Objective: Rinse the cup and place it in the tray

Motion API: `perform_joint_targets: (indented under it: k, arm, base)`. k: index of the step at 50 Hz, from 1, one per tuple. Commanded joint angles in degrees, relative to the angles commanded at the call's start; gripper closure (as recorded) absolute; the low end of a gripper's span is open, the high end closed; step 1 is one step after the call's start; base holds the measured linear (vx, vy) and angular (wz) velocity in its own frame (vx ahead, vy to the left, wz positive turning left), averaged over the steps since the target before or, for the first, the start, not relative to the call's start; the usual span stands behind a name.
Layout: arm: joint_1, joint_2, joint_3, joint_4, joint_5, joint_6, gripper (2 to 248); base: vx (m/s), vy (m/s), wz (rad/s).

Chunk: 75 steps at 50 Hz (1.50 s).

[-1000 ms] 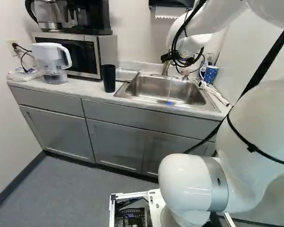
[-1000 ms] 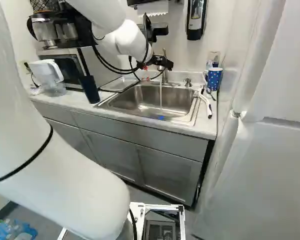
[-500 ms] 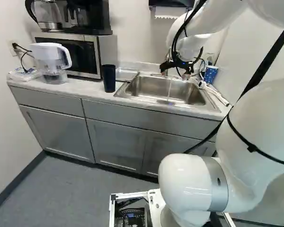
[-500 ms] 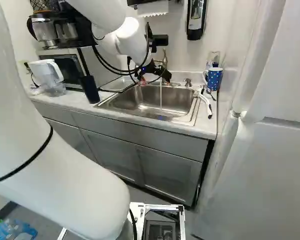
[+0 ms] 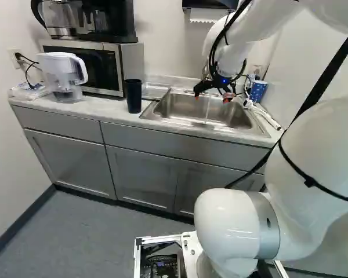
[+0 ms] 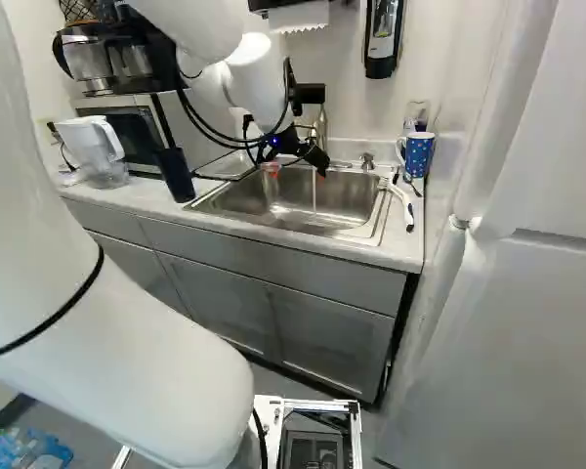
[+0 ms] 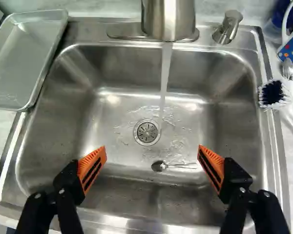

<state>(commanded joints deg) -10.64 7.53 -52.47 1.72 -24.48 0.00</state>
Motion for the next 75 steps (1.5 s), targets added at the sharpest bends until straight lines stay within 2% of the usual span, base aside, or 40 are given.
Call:
perform_joint_targets:
  k: [75]
  arm:
    - [16.1, 1.6, 1.4, 0.0, 0.0, 0.0, 3]
  base:
    - [0.0, 0.0, 0.0]
